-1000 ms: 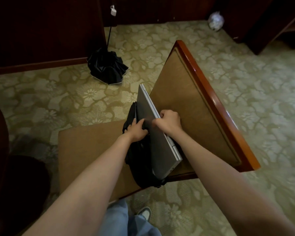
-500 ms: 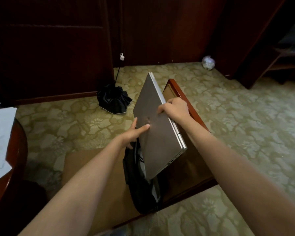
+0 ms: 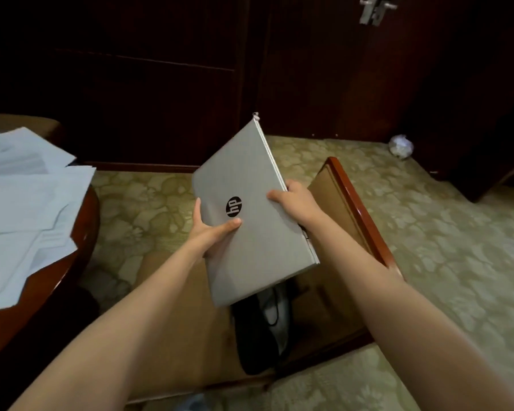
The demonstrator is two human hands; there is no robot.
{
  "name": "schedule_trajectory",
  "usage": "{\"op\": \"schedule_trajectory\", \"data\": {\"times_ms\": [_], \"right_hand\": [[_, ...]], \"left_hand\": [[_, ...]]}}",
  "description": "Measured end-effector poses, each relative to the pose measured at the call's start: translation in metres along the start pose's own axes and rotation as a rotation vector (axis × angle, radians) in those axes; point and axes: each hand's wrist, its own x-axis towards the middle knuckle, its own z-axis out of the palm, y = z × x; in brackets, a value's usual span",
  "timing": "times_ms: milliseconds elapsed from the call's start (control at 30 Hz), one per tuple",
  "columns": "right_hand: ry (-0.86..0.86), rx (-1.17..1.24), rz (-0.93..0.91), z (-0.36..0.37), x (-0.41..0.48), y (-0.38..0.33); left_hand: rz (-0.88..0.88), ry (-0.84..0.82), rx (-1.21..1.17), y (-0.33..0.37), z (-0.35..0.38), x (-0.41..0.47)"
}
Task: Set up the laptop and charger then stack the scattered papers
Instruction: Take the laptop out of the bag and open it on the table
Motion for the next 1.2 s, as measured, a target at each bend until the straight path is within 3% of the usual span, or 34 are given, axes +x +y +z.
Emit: {"op": "schedule_trajectory", "data": {"times_ms": [333,533,800,1033,1200], "right_hand": [[-0.278,-0.02,-0.314,0.104,-0.011,-0.063],[-0.476,0.094,-0.329,0.192,-0.021,-0.099],[-0.751,0.043,-0.387,0.318,-0.059,-0.156],[-0.908,0.036,-0.397,0.418,-0.098,-0.199],[-0.972,-0.111,-0.454,0.479,-0.115,-0.222]], "left_hand": [[0.121,0.239,0.221,0.009,-0.141,-0.04],[0.053,0.359,0.16,-0.006,-0.242,-0.079],[-0.069,0.556,0.147,-0.042,-0.365,-0.151],[-0.165,0.696,0.154,-0.074,-0.456,-0.202],[-0.165,0.807,0.092,-0.096,-0.496,-0.229]]}}
